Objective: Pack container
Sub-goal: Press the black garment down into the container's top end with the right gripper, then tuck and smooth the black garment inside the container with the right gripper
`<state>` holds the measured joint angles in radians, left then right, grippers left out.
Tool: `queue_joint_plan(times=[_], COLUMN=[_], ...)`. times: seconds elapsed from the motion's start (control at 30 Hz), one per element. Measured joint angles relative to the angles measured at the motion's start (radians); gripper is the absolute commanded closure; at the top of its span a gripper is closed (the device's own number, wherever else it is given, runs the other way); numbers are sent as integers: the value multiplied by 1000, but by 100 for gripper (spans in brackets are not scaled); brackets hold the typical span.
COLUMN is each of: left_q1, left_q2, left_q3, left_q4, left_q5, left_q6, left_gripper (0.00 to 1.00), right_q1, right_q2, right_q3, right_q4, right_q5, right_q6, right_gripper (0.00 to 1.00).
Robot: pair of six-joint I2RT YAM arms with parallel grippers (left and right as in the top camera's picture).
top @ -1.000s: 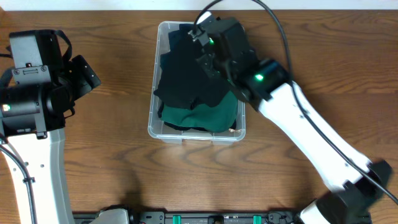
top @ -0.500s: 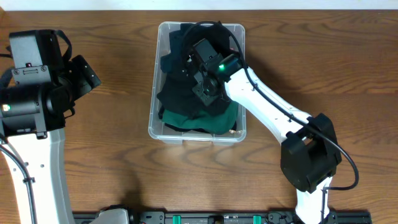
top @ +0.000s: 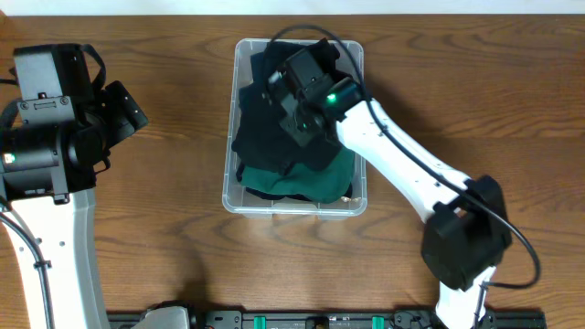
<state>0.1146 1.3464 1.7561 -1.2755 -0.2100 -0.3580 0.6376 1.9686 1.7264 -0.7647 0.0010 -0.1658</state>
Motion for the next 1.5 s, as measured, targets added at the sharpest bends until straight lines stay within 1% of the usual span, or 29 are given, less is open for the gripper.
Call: queue_joint_plan(times=[0.07,0.17,0.33,0.43,0.57,0.67,0.83,1.13,1.3,1.5], left_q1=[0,0,0,0,0,0,0,0,0,0], left_q2=[0,0,0,0,0,0,0,0,0,0], left_q3=[0,0,0,0,0,0,0,0,0,0], left_q4=[0,0,0,0,0,0,0,0,0,0], left_q5=[0,0,0,0,0,0,0,0,0,0], left_q6=[0,0,0,0,0,0,0,0,0,0], left_gripper=[2,2,2,2,2,2,2,2,2,2], right_q1=[-7,-28,-86,-122,-169,-185,-182,-169,-147,-96], right_q2=[-50,-119,-143,-99,37,135,256,256,189,5], right_q3=[2,8,22,22,22,21,21,42,28,18], right_q4=[89,180,258,293,385,423,445,403,372,339], right_q5=[15,40,67,78,84,78,74,104,100,34], right_q6=[0,0,3,19,64,86,101,107,106,105], right_gripper=[99,98,99,99,99,99,99,99,99,99])
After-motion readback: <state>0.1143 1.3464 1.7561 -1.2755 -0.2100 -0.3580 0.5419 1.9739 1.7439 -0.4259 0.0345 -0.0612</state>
